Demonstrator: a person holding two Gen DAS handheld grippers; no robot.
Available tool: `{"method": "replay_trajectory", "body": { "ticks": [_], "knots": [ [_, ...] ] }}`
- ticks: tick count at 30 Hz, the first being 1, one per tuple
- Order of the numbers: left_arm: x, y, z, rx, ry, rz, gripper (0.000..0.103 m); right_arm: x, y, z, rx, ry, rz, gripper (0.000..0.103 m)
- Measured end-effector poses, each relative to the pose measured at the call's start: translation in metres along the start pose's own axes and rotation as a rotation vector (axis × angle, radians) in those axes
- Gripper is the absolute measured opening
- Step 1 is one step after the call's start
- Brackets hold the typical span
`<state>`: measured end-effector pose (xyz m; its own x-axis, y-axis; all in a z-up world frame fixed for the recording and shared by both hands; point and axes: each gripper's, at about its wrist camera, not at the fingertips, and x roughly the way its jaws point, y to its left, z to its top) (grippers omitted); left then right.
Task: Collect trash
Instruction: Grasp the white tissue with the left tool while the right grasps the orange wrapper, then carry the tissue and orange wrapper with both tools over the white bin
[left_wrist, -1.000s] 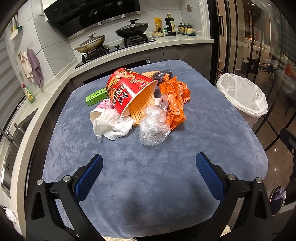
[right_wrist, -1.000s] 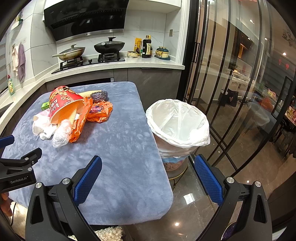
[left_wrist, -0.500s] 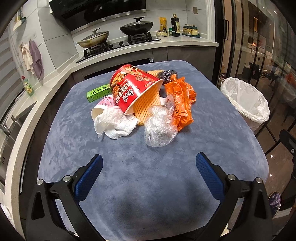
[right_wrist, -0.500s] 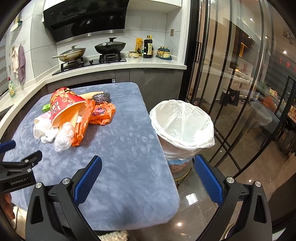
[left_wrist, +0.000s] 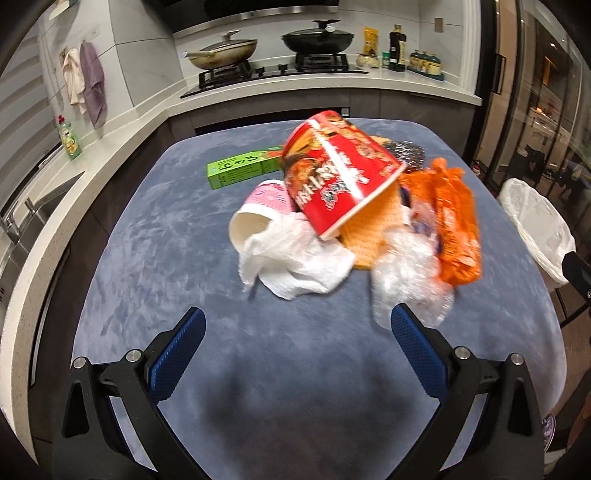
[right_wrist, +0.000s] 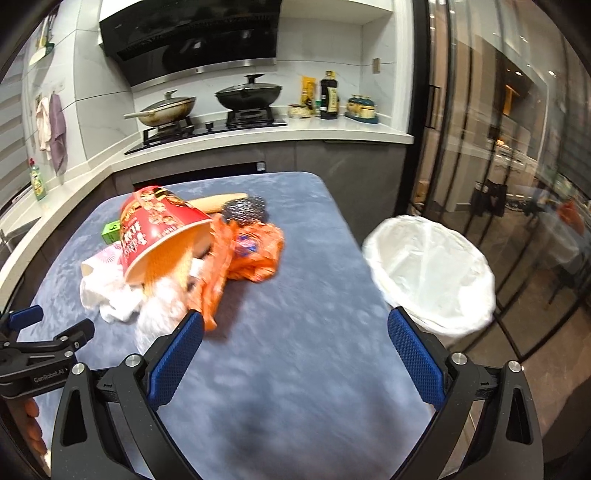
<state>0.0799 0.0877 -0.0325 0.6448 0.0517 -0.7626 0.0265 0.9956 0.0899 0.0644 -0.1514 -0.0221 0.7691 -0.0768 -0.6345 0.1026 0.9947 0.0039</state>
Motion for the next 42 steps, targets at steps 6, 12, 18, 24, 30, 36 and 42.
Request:
{"method": "replay_trajectory", "body": {
  "ticks": [6,12,18,24,30,36,42],
  "knots": [
    [0.028,0.024,0.018,-0.037,-0.012,0.010,0.096,0.041,0.035,0.019,-0.020,0.024,0.056,0.080],
    [0.057,0.039,0.029,-0.074,0.015,-0.025,0.089,0.077,0.060,0.027,-0.026,0.063,0.088,0.063],
    [0.079,0.044,0.033,-0.081,0.048,-0.078,0.068,0.107,0.072,0.024,-0.022,0.126,0.108,0.038],
    [0.087,0.036,0.030,-0.061,0.072,-0.134,0.044,0.115,0.068,0.014,-0.002,0.165,0.115,0.020],
    [0.081,0.025,0.027,-0.032,0.069,-0.173,0.013,0.104,0.064,0.010,-0.004,0.148,0.116,0.017],
    [0.059,0.018,0.023,-0.013,0.037,-0.190,0.006,0.082,0.055,0.013,-0.002,0.109,0.100,0.016],
    [0.036,0.014,0.016,0.000,0.014,-0.202,0.006,0.055,0.036,0.016,0.024,0.065,0.080,0.016]
  ]
}}
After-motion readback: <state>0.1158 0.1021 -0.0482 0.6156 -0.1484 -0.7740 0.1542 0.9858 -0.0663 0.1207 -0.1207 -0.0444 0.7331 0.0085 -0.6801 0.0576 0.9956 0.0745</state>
